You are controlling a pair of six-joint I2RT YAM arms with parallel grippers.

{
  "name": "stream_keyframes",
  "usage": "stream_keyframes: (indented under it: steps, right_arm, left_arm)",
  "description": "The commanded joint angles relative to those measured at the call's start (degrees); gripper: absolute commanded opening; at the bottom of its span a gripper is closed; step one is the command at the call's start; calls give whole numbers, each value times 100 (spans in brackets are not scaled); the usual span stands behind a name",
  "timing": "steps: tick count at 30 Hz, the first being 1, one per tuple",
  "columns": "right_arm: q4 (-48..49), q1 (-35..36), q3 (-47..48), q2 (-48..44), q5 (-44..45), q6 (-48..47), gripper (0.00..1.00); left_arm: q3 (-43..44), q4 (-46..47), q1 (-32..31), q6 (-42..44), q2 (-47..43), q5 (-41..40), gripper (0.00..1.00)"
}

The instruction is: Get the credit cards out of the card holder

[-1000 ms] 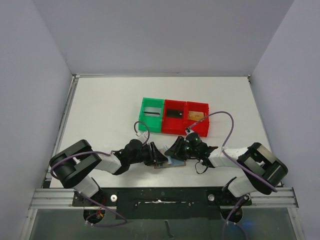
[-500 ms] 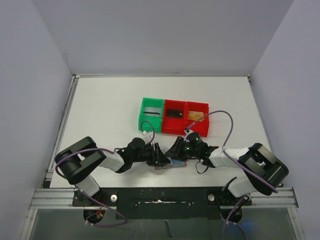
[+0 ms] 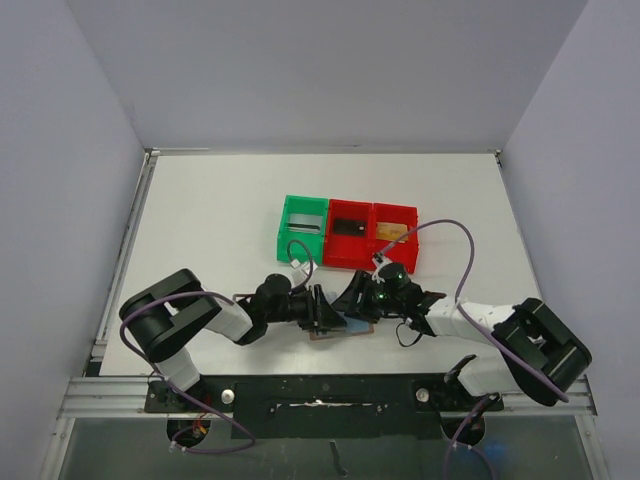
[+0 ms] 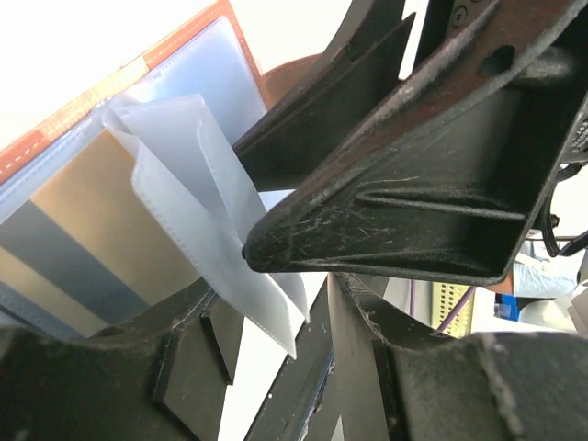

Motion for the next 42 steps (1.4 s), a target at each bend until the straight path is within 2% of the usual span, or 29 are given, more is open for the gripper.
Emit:
stream_keyframes:
  steps: [1, 6, 11, 16, 20, 23, 28, 34, 37, 42]
  right_arm:
    - [-799, -40, 241, -599, 541, -153, 55]
    - [-2109, -103, 430, -1471, 1637, -121, 64]
    - [-3073, -308, 389, -2510, 2360, 44, 68]
    - [-3318, -521, 242, -3269, 2365, 48, 69]
    - [-3216, -564, 197, -3361, 2106, -20, 67]
    - [-2950, -572, 220, -3133, 1828, -80, 64]
    - [-2471, -562, 312, -2691, 1476, -207, 57]
    - [-2118, -468, 502, -2178, 1207, -383, 51]
    - [-2045, -150, 662, -1840, 1295, -459, 49]
    - [-2086, 520, 1260, -911, 1578, -565, 47]
  left_arm:
    - [279, 326, -7, 82, 43, 50, 38]
    - [486, 67, -14, 171, 69, -8, 39]
    - [851, -355, -42, 302, 310, 30, 39]
    - [1104, -446, -79, 235, 717, 127, 39]
    - [1229, -605, -134, 246, 832, 338, 39]
    - [1058, -705, -152, 295, 359, 173, 39]
    - [999, -1689, -155, 680, -738, -302, 42]
    - [431, -2934, -90, 793, -2305, -1452, 45]
    - [83, -3652, 2, 588, -3041, -2119, 45]
    - [-419, -4402, 133, 197, -4299, -2754, 45]
